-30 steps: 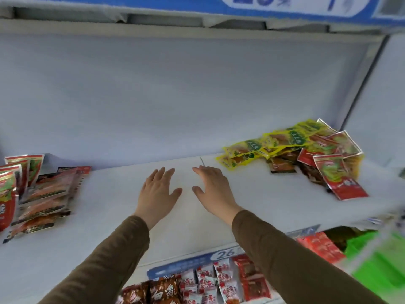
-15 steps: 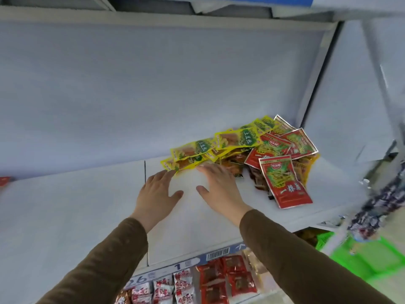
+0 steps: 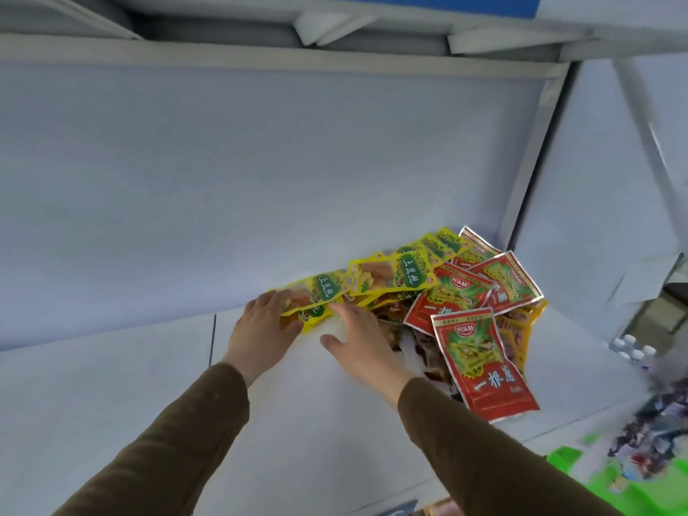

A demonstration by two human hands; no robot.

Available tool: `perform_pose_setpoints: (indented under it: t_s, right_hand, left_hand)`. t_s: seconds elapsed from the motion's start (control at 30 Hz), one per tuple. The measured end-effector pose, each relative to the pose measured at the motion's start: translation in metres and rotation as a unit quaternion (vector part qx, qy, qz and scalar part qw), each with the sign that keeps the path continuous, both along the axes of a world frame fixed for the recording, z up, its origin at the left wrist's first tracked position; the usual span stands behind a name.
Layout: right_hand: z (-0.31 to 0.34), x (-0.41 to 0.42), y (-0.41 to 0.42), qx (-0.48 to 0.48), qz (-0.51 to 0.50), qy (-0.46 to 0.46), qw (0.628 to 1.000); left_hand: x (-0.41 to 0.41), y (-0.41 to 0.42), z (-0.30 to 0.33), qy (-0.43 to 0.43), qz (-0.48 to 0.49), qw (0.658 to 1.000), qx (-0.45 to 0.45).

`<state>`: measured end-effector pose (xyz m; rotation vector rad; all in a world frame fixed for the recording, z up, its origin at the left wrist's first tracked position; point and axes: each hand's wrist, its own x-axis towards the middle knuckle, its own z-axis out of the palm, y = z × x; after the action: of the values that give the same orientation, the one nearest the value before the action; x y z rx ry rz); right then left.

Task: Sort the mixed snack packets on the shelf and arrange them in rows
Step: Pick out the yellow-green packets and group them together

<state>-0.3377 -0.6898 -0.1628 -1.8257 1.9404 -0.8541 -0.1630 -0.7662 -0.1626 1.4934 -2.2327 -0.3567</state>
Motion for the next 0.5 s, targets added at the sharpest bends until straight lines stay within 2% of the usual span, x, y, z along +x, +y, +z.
perform_pose_setpoints:
  t_s: [0.1,0.2,0.3,0.37,0.4,0.5]
  right_hand:
    - [-0.003,0.004,-0.018,0.079,-0.013,-0.192,0.978]
    - [-0.01,0.005,-0.035,0.172,-0.045,-0.396,0.901]
    - [-0.015,0.003,-0.051,0.208,-0.074,-0.55,0.805]
    - [-0.017,0.004,-0.061,0.221,-0.09,-0.611,0.755]
    - [-0.017,0.006,-0.066,0.227,-0.098,-0.631,0.735]
    - [-0.018,0.017,-0.077,0.232,-0.119,-0.647,0.716]
  left_hand:
    - [-0.007,-0.029,-0.002,0.015,0.024,0.999,0.037]
    - [-0.013,-0.053,-0.01,-0.016,0.046,0.995,0.09]
    - [-0.016,-0.061,-0.021,-0.117,0.042,0.986,0.109]
    - [-0.017,-0.06,-0.025,-0.147,0.048,0.981,0.115]
    - [-0.017,-0.056,-0.024,-0.131,0.056,0.983,0.116]
    - [-0.014,-0.046,-0.026,-0.064,0.082,0.988,0.118]
